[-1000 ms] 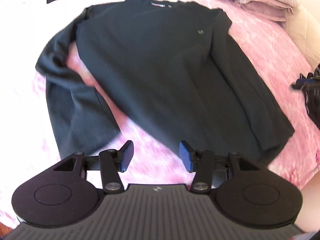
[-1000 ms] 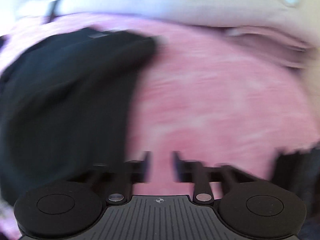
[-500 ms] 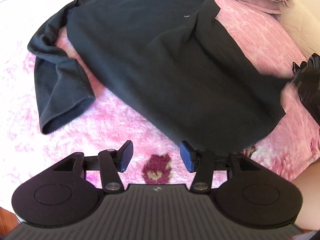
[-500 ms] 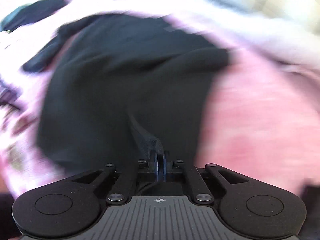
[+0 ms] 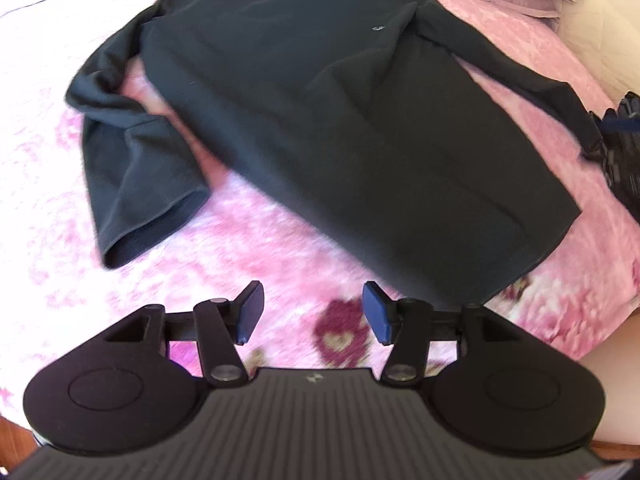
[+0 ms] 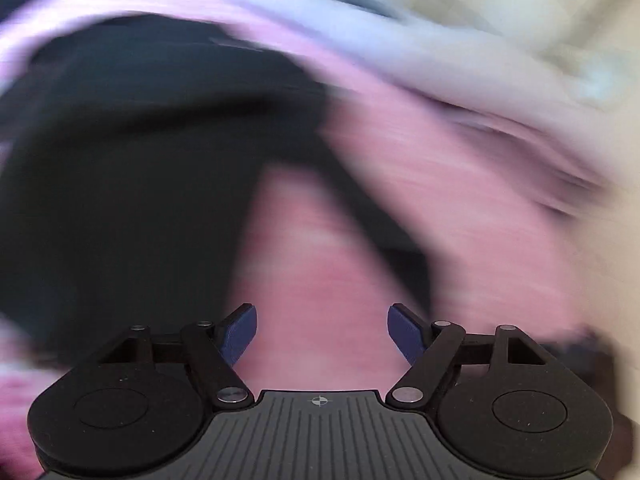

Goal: Fold clothes

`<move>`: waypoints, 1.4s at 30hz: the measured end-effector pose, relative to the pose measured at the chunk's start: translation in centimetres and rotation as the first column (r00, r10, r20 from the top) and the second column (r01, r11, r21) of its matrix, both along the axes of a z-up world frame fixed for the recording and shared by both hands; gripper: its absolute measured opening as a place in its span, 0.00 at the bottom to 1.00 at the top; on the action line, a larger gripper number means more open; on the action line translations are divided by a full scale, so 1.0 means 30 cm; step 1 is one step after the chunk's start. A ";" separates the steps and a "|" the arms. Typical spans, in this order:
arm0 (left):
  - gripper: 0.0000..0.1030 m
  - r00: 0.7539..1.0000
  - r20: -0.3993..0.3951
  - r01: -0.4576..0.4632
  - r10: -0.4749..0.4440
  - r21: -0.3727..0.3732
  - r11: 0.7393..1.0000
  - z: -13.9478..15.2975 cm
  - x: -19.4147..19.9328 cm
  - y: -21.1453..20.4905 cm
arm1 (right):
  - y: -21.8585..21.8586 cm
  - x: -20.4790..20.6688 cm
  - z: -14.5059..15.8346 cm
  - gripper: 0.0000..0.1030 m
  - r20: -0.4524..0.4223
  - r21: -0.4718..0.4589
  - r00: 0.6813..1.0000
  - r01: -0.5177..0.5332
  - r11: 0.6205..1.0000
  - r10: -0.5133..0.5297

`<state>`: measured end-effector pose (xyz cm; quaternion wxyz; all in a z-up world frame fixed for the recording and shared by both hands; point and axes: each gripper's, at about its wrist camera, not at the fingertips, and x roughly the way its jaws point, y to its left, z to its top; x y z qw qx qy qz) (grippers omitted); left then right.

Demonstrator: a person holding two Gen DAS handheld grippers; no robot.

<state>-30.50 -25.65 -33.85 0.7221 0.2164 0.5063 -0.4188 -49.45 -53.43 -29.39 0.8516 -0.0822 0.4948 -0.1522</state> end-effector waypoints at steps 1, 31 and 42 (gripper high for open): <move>0.48 1.000 0.004 -0.016 0.016 0.001 1.000 0.001 0.001 0.016 | 0.078 0.001 -0.003 0.74 0.023 0.077 0.993 -0.116 0.990 0.115; 0.69 0.869 0.470 0.178 -0.151 -0.015 0.984 -0.050 -0.218 -0.348 | -0.038 0.276 0.274 0.07 0.148 0.584 0.987 -0.134 0.801 0.058; 0.06 0.946 0.321 0.089 -0.055 -0.094 0.992 -0.108 -0.035 -0.380 | -0.047 0.324 0.228 0.07 0.139 0.589 0.990 -0.108 0.801 0.031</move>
